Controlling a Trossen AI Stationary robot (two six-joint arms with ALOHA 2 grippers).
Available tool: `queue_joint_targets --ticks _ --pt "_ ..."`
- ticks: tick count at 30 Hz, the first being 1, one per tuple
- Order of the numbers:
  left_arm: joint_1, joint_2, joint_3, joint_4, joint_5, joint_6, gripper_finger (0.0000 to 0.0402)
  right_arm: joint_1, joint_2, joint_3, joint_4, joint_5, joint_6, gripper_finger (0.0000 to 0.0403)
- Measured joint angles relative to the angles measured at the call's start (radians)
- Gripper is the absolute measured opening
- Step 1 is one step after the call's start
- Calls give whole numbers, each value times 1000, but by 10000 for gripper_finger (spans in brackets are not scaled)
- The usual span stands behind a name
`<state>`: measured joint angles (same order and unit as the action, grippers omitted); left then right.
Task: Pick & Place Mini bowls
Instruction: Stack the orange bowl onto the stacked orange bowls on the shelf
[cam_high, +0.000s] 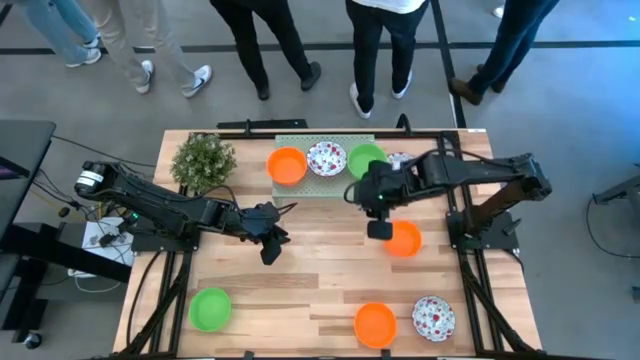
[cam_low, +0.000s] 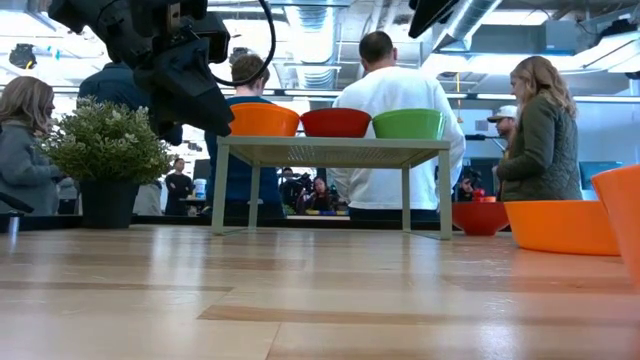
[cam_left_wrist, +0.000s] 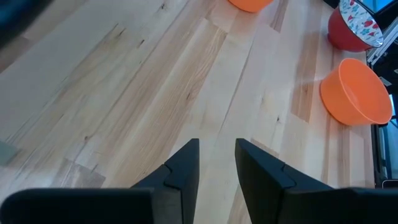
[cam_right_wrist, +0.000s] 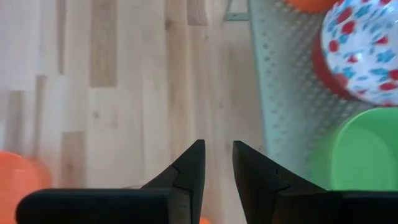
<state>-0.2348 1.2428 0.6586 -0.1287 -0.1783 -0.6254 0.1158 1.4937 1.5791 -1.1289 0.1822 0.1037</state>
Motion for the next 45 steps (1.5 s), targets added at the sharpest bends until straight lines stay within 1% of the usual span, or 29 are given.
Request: queue_joint_targets --ticks 8,10,14,17,20,22,24,27,31,33,37,42,45 --pt "0 0 0 0 0 0 104 87 0 -2 -62 0 135 72" --pt "-2 0 0 0 0 0 104 100 -2 -29 -44 1 150 72" --pt "-17 0 0 -1 0 0 104 123 -11 -148 23 0 191 72" --pt "-34 0 0 0 2 0 104 141 -11 -247 41 -7 295 72" --pt "-49 0 0 0 2 0 104 156 -11 -345 93 -77 415 72" --pt "-57 0 0 0 2 0 104 167 -11 -398 93 -132 496 72" --pt "-61 0 0 0 2 0 104 179 -11 -443 95 -164 580 72" --pt "-62 0 0 0 1 0 104 191 -11 -507 90 -167 686 72" --pt "-58 0 0 6 -1 0 104 192 -11 -565 106 -164 776 72" --pt "-58 0 0 7 -1 0 104 192 -11 -592 145 -173 808 72" --pt "-58 0 0 11 0 0 104 199 -7 -608 183 -182 814 72" --pt "-58 0 0 18 -1 0 104 198 -5 -609 186 -127 810 72" --pt "-58 0 0 18 -1 0 104 198 -5 -609 202 -122 811 72"
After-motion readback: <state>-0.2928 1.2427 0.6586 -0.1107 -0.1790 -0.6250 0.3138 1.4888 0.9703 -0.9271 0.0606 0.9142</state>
